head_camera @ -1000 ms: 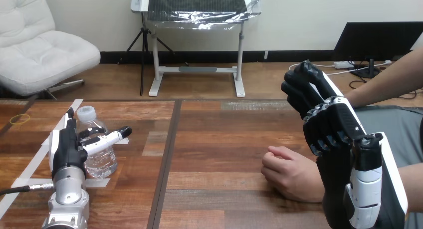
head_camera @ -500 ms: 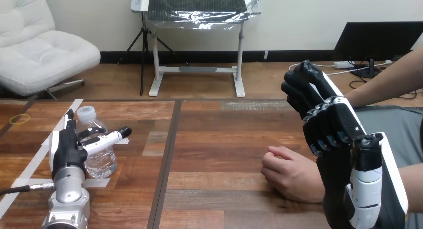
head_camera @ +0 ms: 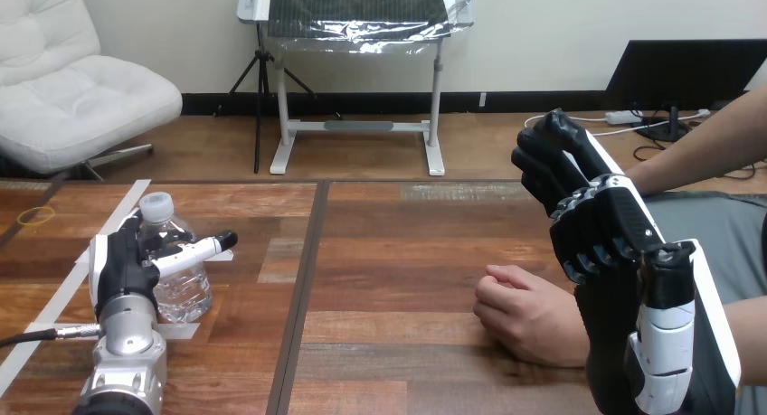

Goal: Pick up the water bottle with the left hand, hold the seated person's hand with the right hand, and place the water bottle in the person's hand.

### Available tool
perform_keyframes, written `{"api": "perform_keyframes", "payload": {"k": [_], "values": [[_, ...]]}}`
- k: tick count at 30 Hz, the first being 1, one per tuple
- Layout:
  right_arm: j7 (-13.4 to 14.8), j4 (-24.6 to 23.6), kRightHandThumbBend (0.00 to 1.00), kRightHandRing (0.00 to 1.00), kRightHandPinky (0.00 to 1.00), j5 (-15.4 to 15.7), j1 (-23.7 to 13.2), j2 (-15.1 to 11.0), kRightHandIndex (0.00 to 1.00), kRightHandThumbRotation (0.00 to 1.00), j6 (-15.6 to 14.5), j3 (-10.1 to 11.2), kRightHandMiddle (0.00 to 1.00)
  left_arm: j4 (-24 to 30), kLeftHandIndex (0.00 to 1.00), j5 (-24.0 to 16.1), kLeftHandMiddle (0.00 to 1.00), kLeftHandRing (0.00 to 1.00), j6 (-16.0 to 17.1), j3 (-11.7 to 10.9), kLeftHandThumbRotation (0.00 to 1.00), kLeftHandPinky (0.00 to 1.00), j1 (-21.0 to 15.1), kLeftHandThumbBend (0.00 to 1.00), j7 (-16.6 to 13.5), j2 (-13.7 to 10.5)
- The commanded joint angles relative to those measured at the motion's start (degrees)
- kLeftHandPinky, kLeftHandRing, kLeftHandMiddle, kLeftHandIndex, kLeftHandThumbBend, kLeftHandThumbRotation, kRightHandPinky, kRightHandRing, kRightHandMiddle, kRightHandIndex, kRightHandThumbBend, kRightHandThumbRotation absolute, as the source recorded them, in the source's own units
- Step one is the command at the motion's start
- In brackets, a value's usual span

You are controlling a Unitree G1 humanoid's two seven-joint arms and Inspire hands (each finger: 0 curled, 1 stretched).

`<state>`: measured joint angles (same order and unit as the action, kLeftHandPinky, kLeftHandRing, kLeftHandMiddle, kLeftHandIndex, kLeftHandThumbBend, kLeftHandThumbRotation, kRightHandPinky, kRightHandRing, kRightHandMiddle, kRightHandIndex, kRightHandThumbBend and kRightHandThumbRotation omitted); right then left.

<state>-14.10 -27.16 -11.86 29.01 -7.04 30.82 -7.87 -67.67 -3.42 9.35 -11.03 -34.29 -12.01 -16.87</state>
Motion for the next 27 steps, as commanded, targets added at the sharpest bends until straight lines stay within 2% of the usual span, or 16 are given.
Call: {"api": "perform_keyframes", "payload": {"k": [1, 9, 15, 21, 27], "values": [[0.1, -2.7, 0.60, 0.93, 0.97, -0.8, -2.3, 0.0, 0.91, 1.00, 0.0, 0.8, 0.91, 2.7, 0.72, -0.3, 0.67, 0.61, -0.6, 1.1, 0.00, 0.49, -4.4, 0.87, -0.7, 0.4], [0.1, -2.2, 0.60, 0.92, 0.96, -0.7, -2.6, 0.2, 0.90, 1.00, 0.7, 0.8, 0.90, 3.5, 0.62, -0.2, 0.56, 0.49, -0.6, 1.6, 0.00, 0.39, -4.1, 0.79, -1.1, 0.5], [0.1, -2.5, 0.60, 0.92, 0.96, -0.7, -2.4, 0.1, 0.90, 1.00, 0.4, 0.7, 0.90, 4.1, 0.56, -0.8, 0.50, 0.43, -0.2, 2.4, 0.00, 0.36, -3.6, 0.73, -1.7, 0.5], [0.1, -2.7, 0.60, 0.92, 0.96, -0.7, -2.3, 0.0, 0.90, 1.00, 0.2, 0.8, 0.90, 4.8, 0.50, -0.7, 0.46, 0.39, 0.2, 2.6, 0.00, 0.34, -3.3, 0.67, -1.8, 0.6], [0.2, -2.8, 0.60, 0.92, 0.95, -0.3, -2.2, -0.1, 0.90, 1.00, 0.2, 0.9, 0.90, 5.8, 0.46, -1.3, 0.44, 0.37, 0.9, 3.2, 0.00, 0.32, -2.6, 0.67, -2.2, 0.6]]}}
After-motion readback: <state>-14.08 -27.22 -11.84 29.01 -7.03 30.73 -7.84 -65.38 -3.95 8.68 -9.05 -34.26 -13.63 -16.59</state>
